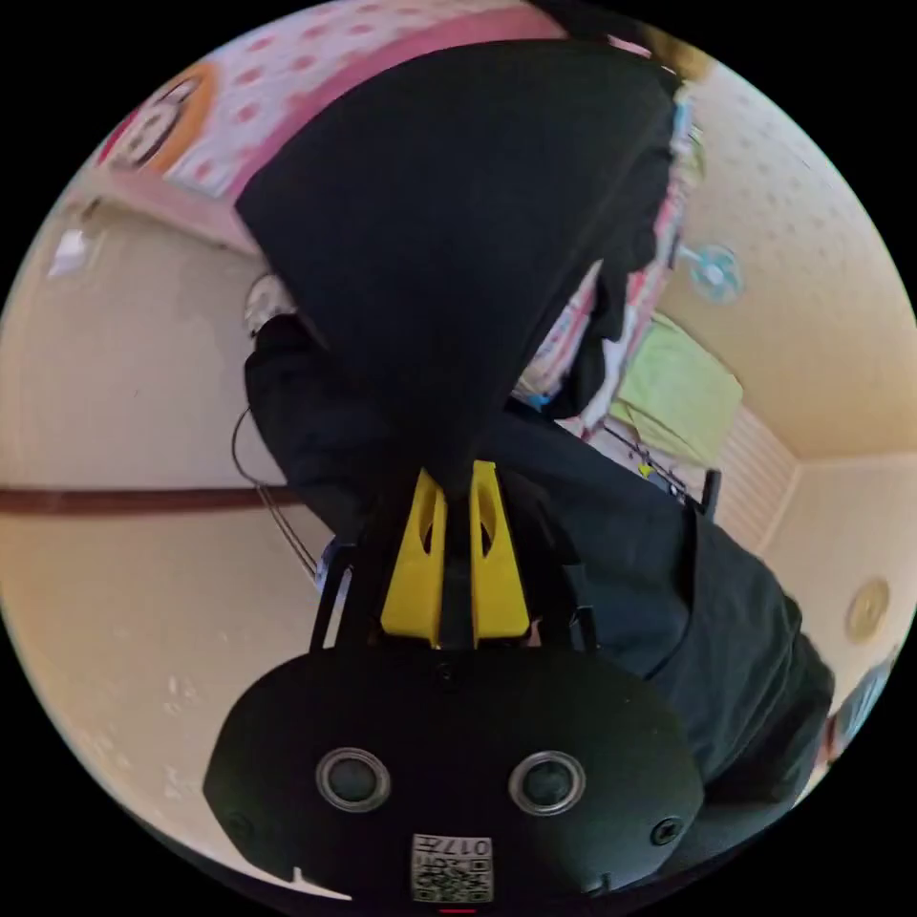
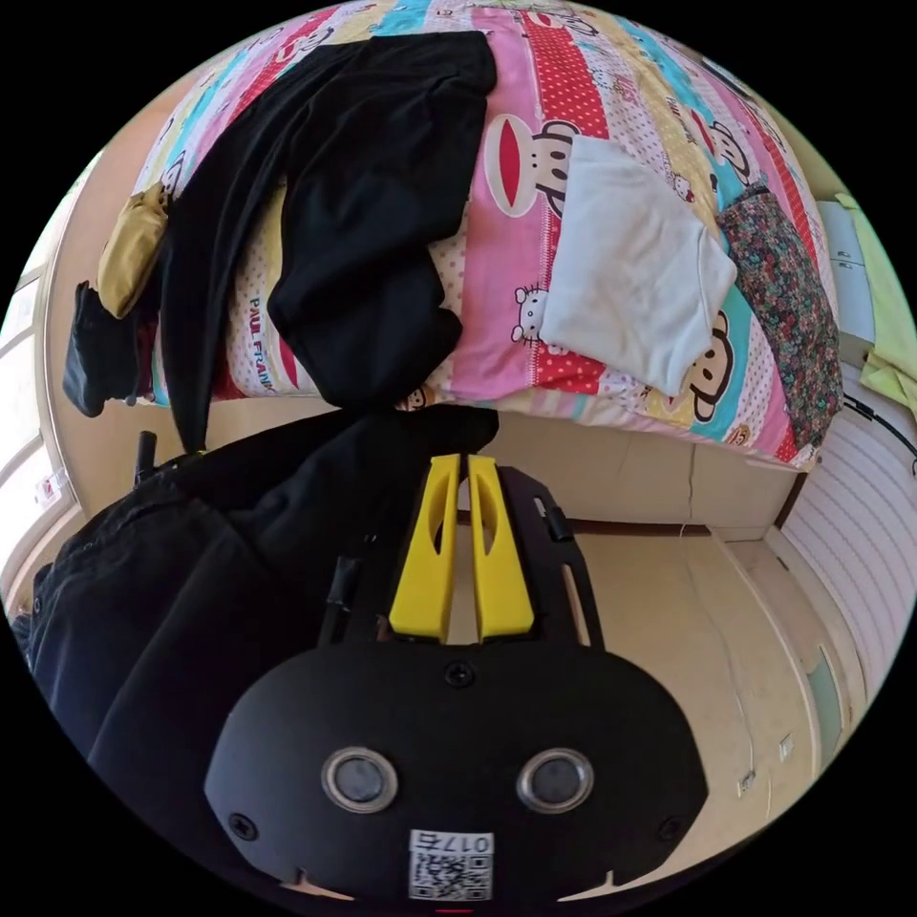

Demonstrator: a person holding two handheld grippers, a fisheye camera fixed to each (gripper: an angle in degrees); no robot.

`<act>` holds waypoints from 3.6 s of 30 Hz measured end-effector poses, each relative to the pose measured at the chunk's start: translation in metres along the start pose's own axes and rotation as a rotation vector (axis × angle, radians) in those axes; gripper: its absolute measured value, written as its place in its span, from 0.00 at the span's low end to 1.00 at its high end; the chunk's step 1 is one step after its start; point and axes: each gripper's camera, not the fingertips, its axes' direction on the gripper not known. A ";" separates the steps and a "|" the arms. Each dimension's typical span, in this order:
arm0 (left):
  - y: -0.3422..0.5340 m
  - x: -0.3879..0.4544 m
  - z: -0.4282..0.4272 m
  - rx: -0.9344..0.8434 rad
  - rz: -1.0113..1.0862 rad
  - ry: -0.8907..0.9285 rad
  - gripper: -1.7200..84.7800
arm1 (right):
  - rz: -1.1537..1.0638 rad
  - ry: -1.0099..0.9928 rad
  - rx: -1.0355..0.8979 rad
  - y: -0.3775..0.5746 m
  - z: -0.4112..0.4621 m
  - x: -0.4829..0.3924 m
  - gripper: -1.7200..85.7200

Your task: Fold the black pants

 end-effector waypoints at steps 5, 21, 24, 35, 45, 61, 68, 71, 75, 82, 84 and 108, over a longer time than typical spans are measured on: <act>0.061 -0.047 0.034 0.237 -0.137 0.419 0.05 | -0.103 -0.060 -0.004 -0.037 -0.004 0.045 0.07; 0.267 -0.005 0.119 0.607 -0.278 0.192 0.07 | -0.537 -0.062 -0.160 -0.163 0.048 0.143 0.14; 0.301 0.002 0.134 0.660 -0.299 0.165 0.07 | -0.555 -0.125 -0.219 -0.174 0.081 0.170 0.16; 0.253 0.051 0.150 0.637 -0.107 0.213 0.11 | -0.767 -0.741 -0.200 -0.055 0.061 0.252 0.05; 0.049 0.373 0.273 0.025 0.564 -0.229 0.19 | -1.002 -0.775 -0.014 0.032 -0.016 0.283 0.04; 0.018 0.380 0.441 -0.317 0.633 -1.028 0.05 | -1.003 -0.764 -0.003 0.029 -0.018 0.298 0.06; 0.056 0.332 0.325 -0.055 0.500 -0.506 0.01 | -0.619 -0.859 0.130 -0.086 -0.039 0.393 0.12; 0.064 0.318 0.292 -0.004 0.468 -0.343 0.01 | -0.413 -0.865 0.237 -0.174 -0.066 0.416 0.16; 0.073 0.317 0.265 -0.004 0.507 -0.287 0.01 | -0.191 -0.811 0.295 -0.299 -0.088 0.407 0.19; 0.075 0.307 0.209 -0.005 0.520 -0.117 0.01 | 0.137 -0.833 0.339 -0.422 -0.050 0.360 0.17; 0.072 0.295 0.185 -0.020 0.514 -0.003 0.01 | 0.144 -0.795 0.392 -0.433 -0.047 0.340 0.10; 0.018 0.087 -0.190 0.444 0.074 0.050 0.15 | -0.350 -0.502 0.442 -0.418 -0.033 -0.049 0.12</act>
